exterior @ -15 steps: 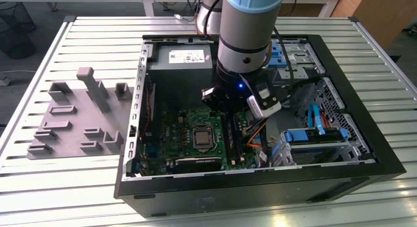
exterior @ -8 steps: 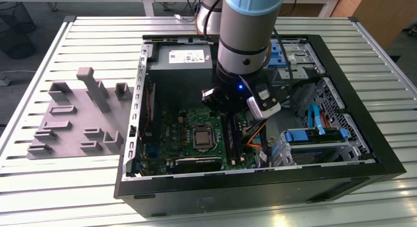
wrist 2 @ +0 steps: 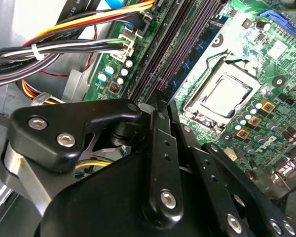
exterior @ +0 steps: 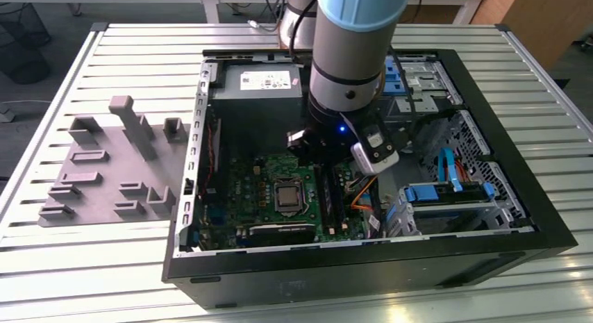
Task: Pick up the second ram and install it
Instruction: 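Insert the second ram into the second slot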
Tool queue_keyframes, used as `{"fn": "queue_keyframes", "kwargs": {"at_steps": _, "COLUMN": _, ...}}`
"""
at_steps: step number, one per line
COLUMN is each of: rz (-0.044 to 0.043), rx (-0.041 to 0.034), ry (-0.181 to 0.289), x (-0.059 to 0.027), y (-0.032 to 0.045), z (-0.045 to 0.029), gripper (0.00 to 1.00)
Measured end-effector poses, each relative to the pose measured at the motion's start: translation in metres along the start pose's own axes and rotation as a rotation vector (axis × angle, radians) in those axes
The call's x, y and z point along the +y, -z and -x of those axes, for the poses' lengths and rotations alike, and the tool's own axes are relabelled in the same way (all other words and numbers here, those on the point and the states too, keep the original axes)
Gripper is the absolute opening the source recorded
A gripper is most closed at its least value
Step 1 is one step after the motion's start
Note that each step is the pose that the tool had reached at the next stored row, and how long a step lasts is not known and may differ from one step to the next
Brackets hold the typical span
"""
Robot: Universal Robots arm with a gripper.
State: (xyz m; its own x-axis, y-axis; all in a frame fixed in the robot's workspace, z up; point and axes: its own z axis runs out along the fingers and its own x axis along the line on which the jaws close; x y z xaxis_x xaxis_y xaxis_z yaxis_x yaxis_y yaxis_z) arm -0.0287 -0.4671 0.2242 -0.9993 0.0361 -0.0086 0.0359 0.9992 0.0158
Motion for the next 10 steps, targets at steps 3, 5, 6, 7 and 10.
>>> {"fn": "queue_keyframes", "kwargs": {"at_steps": 3, "rz": 0.0001, "rx": 0.0, "ry": 0.0, "x": -0.0001, "y": -0.0001, "z": 0.0, "gripper": 0.14}}
{"fn": "queue_keyframes", "kwargs": {"at_steps": 5, "rz": 0.0001, "rx": 0.0, "ry": 0.0, "x": -0.0001, "y": 0.0, "z": 0.0, "gripper": 0.14}}
{"fn": "queue_keyframes", "kwargs": {"at_steps": 6, "rz": 0.0001, "rx": 0.0, "ry": 0.0, "x": -0.0001, "y": 0.0, "z": 0.0001, "gripper": 0.14}}
{"fn": "queue_keyframes", "kwargs": {"at_steps": 7, "rz": 0.0001, "rx": 0.0, "ry": 0.0, "x": -0.0001, "y": 0.0, "z": 0.0, "gripper": 0.14}}
{"fn": "queue_keyframes", "kwargs": {"at_steps": 10, "rz": 0.0001, "rx": 0.0, "ry": 0.0, "x": -0.0007, "y": -0.0001, "z": 0.0, "gripper": 0.14}}
